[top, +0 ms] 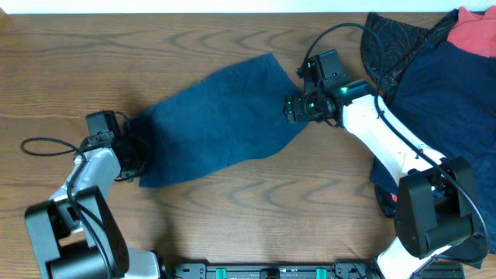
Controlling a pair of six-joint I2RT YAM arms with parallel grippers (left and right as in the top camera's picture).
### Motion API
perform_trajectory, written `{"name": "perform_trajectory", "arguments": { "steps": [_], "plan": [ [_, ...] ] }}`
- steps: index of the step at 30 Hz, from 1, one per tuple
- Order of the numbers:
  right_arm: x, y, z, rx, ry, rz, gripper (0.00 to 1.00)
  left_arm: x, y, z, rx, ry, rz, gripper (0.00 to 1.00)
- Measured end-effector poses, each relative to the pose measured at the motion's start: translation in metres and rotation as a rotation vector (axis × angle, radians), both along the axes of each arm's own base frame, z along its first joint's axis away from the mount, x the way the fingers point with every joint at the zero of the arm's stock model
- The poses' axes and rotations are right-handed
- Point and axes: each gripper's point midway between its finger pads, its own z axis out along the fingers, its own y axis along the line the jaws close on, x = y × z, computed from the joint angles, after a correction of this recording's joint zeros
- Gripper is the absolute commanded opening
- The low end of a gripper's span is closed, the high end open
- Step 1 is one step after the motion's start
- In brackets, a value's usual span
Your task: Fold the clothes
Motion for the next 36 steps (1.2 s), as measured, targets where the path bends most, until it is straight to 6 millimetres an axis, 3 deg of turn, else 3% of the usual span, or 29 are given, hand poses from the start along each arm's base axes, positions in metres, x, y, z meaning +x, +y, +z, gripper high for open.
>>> {"name": "perform_trajectory", "arguments": {
  "steps": [1, 3, 6, 11, 14, 17, 19, 22, 24, 27, 31, 34, 36],
  "plan": [
    [0.0, 0.004, 0.001, 0.009, -0.008, 0.013, 0.16, 0.004, -0.004, 0.0, -0.022, -0.012, -0.016, 0.06],
    [0.001, 0.011, 0.004, 0.018, -0.025, 0.033, 0.01, 0.008, -0.012, 0.001, -0.069, -0.035, -0.053, 0.06],
    [0.005, 0.029, 0.01, 0.045, -0.075, 0.084, 0.01, 0.002, -0.028, 0.002, -0.135, -0.032, -0.122, 0.06],
    [0.001, 0.061, 0.02, 0.073, -0.15, 0.209, 0.01, -0.037, -0.049, 0.018, -0.21, 0.071, -0.21, 0.06],
    [-0.004, 0.076, 0.021, 0.082, -0.167, 0.261, 0.01, -0.039, -0.052, 0.054, -0.196, 0.031, -0.263, 0.06],
    [-0.014, 0.094, 0.014, 0.106, -0.147, 0.318, 0.01, -0.026, -0.05, 0.104, -0.142, -0.092, -0.304, 0.06],
    [-0.026, 0.109, 0.002, 0.128, -0.109, 0.367, 0.01, -0.022, -0.05, 0.132, -0.103, -0.168, -0.323, 0.06],
    [-0.052, 0.135, -0.026, 0.143, -0.025, 0.448, 0.01, -0.026, -0.051, 0.154, -0.073, -0.228, -0.336, 0.06],
    [-0.077, 0.161, -0.053, 0.162, 0.042, 0.519, 0.01, -0.029, -0.052, 0.162, -0.06, -0.252, -0.344, 0.06],
    [-0.106, 0.197, -0.074, 0.215, 0.077, 0.607, 0.01, -0.029, -0.053, 0.17, -0.043, -0.283, -0.352, 0.06],
    [-0.148, 0.245, -0.084, 0.284, 0.081, 0.714, 0.03, -0.03, -0.053, 0.175, -0.037, -0.302, -0.357, 0.06],
    [-0.172, 0.264, -0.083, 0.288, 0.076, 0.745, 0.25, -0.027, -0.055, 0.178, -0.044, -0.324, -0.364, 0.06],
    [-0.175, 0.267, -0.082, 0.282, 0.073, 0.748, 0.3, -0.024, -0.055, 0.18, -0.042, -0.339, -0.367, 0.06]
  ]
}}
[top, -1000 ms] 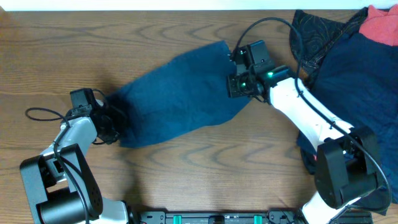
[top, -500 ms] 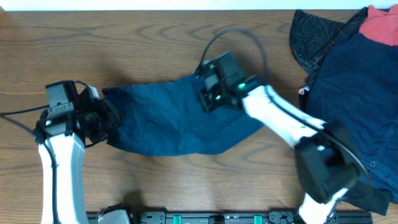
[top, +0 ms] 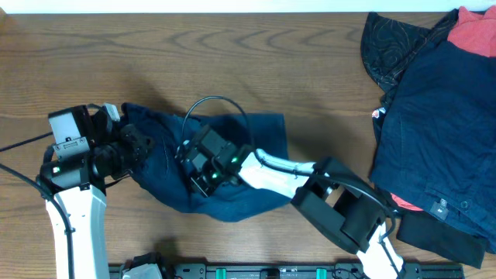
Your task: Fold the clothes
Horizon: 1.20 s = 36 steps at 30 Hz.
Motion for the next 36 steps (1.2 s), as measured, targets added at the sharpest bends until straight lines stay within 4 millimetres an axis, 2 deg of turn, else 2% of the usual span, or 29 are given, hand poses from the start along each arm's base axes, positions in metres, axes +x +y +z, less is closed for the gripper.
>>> {"name": "perform_trajectory", "arguments": {
  "steps": [3, 5, 7, 9, 11, 12, 15, 18, 21, 24, 30, 36],
  "plan": [
    [0.013, -0.014, 0.006, -0.045, -0.008, -0.06, 0.36, 0.003, 0.0, 0.002, -0.002, -0.016, -0.004, 0.06],
    [0.036, -0.038, 0.015, -0.089, -0.014, -0.14, 0.36, 0.003, -0.001, 0.003, -0.006, -0.02, -0.007, 0.06],
    [0.059, -0.07, 0.029, -0.131, -0.007, -0.227, 0.35, 0.004, -0.002, 0.004, -0.008, -0.026, -0.009, 0.06],
    [0.085, -0.109, 0.05, -0.169, -0.009, -0.333, 0.3, 0.005, -0.002, 0.004, -0.008, -0.029, -0.009, 0.06],
    [0.109, -0.161, 0.069, -0.224, -0.006, -0.456, 0.24, 0.006, -0.001, 0.005, -0.007, -0.034, -0.01, 0.06],
    [0.115, -0.184, 0.074, -0.257, 0.004, -0.499, 0.21, 0.006, -0.001, 0.005, -0.007, -0.035, -0.01, 0.06],
    [0.119, -0.236, 0.069, -0.357, 0.065, -0.589, 0.2, 0.007, -0.001, 0.006, -0.007, -0.041, -0.011, 0.06],
    [0.108, -0.265, 0.045, -0.443, 0.136, -0.607, 0.17, 0.007, -0.003, 0.006, -0.009, -0.04, -0.015, 0.06],
    [0.089, -0.274, 0.015, -0.492, 0.193, -0.584, 0.14, 0.008, -0.015, 0.006, -0.022, -0.036, -0.036, 0.06],
    [0.07, -0.272, -0.011, -0.496, 0.242, -0.552, 0.14, 0.007, -0.035, 0.007, -0.038, -0.031, -0.085, 0.06],
    [0.064, -0.255, -0.011, -0.439, 0.219, -0.514, 0.14, 0.005, -0.092, 0.013, -0.082, -0.038, -0.216, 0.06],
    [0.056, -0.245, -0.011, -0.433, 0.219, -0.491, 0.13, 0.0, -0.175, 0.034, -0.151, -0.135, -0.414, 0.06]
  ]
}}
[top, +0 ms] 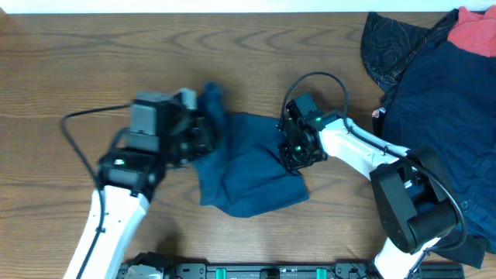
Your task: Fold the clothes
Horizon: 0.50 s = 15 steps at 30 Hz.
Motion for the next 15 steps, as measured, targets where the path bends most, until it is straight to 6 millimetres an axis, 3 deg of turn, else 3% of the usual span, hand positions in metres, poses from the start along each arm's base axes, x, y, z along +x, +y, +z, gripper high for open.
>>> {"name": "perform_trajectory", "arguments": {
  "steps": [3, 8, 15],
  "plan": [
    [-0.001, 0.001, 0.0, 0.0, 0.004, -0.007, 0.12, -0.012, -0.031, -0.004, -0.001, 0.011, -0.077, 0.06],
    [-0.002, 0.0, 0.0, -0.003, 0.013, -0.021, 0.12, -0.027, -0.062, -0.038, 0.078, 0.092, -0.15, 0.06],
    [-0.012, -0.007, -0.002, -0.037, 0.059, -0.043, 0.01, -0.021, -0.094, -0.071, 0.105, 0.133, -0.181, 0.06]
  ]
}}
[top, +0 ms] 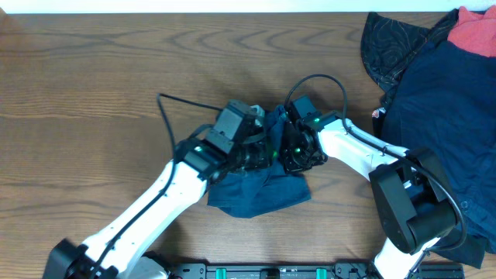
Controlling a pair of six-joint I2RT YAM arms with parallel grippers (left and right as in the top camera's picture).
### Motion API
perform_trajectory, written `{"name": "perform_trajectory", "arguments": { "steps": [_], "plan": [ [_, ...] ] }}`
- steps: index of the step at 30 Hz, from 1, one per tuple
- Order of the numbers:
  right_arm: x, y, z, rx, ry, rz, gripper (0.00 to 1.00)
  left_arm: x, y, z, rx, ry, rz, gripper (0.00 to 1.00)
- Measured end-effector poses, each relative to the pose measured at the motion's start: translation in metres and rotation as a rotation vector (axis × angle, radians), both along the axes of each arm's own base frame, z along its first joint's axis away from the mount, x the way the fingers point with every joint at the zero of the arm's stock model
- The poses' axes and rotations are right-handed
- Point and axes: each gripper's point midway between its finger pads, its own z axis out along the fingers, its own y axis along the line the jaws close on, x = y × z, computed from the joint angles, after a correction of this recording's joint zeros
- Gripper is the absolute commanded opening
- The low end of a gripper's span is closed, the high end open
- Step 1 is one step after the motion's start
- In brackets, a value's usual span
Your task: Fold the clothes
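Observation:
A dark blue garment (256,190) lies bunched in the middle of the wooden table (101,85). My left gripper (262,152) has reached in from the lower left and is shut on a raised flap of it, held over the garment's upper part. Right beside it, my right gripper (293,152) sits low on the garment's right edge. Its fingers are hidden under the wrist, so its state cannot be told. The two grippers nearly touch.
A pile of dark blue clothes (434,108) covers the table's right side, with a black patterned piece (391,43) and a red piece (477,31) at the back right corner. The right arm's cable (314,79) loops above its wrist.
My left gripper has moved right with the garment's flap, from the left edge of the cloth to close beside the right gripper. The right gripper has stayed in place.
At first the garment lay spread out, with one gripper at each end. Then the right gripper was far left over the cloth and the left held the raised left end. Later the right gripper was back on the right edge, and now the left flap is over the middle.

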Motion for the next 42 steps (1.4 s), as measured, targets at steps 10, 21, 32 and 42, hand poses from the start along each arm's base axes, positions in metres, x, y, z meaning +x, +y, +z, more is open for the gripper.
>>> {"name": "perform_trajectory", "arguments": {
  "steps": [10, 21, 32, 42],
  "plan": [
    [-0.022, -0.043, 0.001, -0.202, 0.087, -0.126, 0.1, 0.028, -0.015, -0.008, -0.019, -0.067, 0.041, 0.25],
    [0.014, -0.103, 0.07, -0.254, -0.122, -0.372, 0.22, 0.031, -0.013, -0.008, -0.023, -0.079, 0.029, 0.62],
    [0.012, -0.046, 0.11, 0.017, -0.214, -0.162, 0.22, 0.099, 0.079, -0.006, 0.139, -0.223, 0.269, 0.61],
    [-0.061, 0.002, 0.049, 0.007, 0.039, 0.063, 0.24, 0.085, 0.094, -0.12, 0.342, 0.033, 0.228, 0.55]
  ]
}}
